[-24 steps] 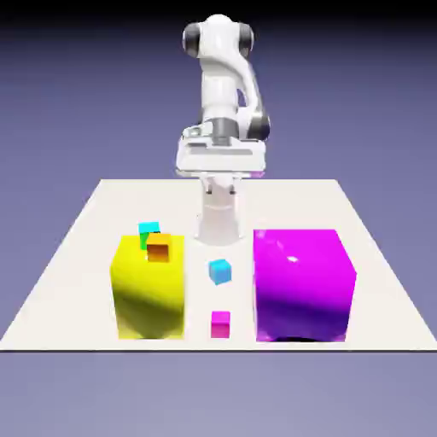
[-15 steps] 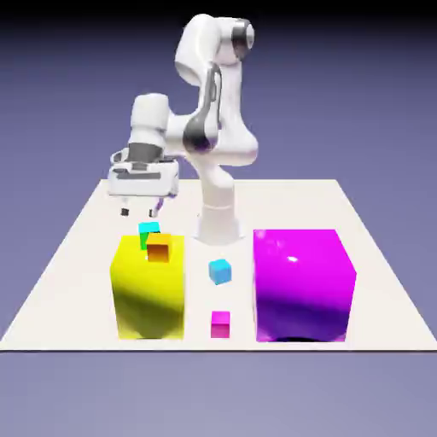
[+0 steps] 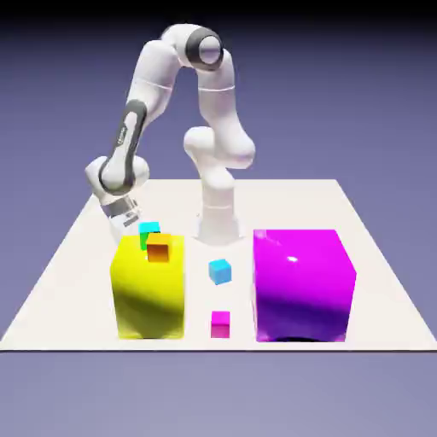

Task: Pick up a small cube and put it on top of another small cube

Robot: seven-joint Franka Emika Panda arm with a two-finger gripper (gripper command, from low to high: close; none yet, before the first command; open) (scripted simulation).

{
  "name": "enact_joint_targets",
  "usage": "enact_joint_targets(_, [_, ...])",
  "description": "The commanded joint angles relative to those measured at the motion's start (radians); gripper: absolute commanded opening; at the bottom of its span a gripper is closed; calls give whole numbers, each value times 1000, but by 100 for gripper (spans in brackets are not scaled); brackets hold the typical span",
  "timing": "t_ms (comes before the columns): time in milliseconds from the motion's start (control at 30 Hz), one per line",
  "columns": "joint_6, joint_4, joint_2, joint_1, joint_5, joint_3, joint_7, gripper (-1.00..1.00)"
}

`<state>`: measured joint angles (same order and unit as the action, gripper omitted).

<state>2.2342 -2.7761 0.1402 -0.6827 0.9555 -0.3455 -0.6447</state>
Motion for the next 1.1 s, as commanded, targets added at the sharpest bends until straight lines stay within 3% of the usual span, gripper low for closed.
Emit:
enact_joint_targets(0, [-40,-11,29,-14,44,-2,15,0])
enact_joint_targets(367, [-479,-127,352,-165,522,-18,181,0])
enact_joint_targets(533, [-684,-252,468,-116,722,64,317,0])
enact_joint_targets(600, [-688,-257,469,-110,725,69,322,0])
enact_joint_targets(1067, [-993,-242,628,397,1080,-47,180,0])
